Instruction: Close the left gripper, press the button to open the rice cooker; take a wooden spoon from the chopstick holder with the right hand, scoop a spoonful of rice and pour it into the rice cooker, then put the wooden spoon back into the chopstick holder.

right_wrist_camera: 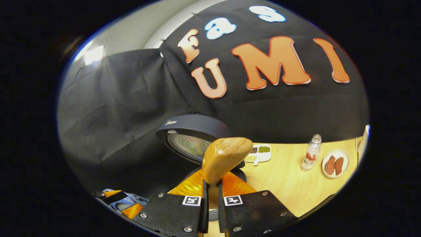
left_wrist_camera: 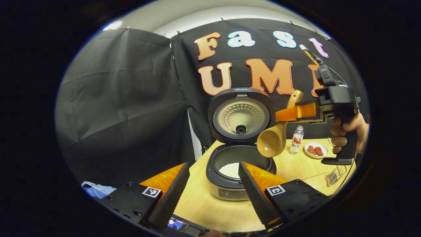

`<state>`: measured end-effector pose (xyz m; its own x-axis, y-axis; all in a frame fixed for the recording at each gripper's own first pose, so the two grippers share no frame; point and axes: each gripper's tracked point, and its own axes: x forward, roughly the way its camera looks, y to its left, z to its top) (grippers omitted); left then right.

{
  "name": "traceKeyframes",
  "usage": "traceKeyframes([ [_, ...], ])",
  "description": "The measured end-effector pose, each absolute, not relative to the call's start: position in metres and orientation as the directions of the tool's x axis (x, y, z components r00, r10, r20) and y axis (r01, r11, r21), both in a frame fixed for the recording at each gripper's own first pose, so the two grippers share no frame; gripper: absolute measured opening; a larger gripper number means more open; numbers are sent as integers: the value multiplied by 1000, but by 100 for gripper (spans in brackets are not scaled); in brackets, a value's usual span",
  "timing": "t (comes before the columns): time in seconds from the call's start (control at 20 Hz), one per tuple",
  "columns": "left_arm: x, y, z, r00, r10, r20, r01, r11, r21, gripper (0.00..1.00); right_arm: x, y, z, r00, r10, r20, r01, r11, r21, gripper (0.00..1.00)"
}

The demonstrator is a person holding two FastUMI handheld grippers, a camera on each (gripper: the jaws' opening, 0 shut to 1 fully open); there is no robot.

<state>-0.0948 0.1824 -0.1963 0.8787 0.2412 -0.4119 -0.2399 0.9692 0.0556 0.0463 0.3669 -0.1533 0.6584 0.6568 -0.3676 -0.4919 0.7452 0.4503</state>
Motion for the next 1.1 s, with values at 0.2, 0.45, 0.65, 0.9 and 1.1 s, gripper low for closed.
traceKeyframes([
  [0.2,-93,165,-197,879,230,-417,-222,973,68,94,53,282,-176,698,574,-428,-350,795,494,11],
  [0.45,-86,134,-189,889,183,-419,-172,983,63,94,54,185,-188,761,462,-455,-182,826,533,11],
  [0.65,-75,106,-185,900,124,-417,-115,992,48,100,46,110,-201,797,358,-486,-61,849,525,11],
  [0.9,-63,86,-181,905,88,-416,-75,996,49,94,33,21,-216,835,204,-511,89,867,491,11],
  [1.1,-52,72,-179,903,70,-423,-59,997,39,94,14,-23,-241,825,128,-550,164,877,451,11],
])
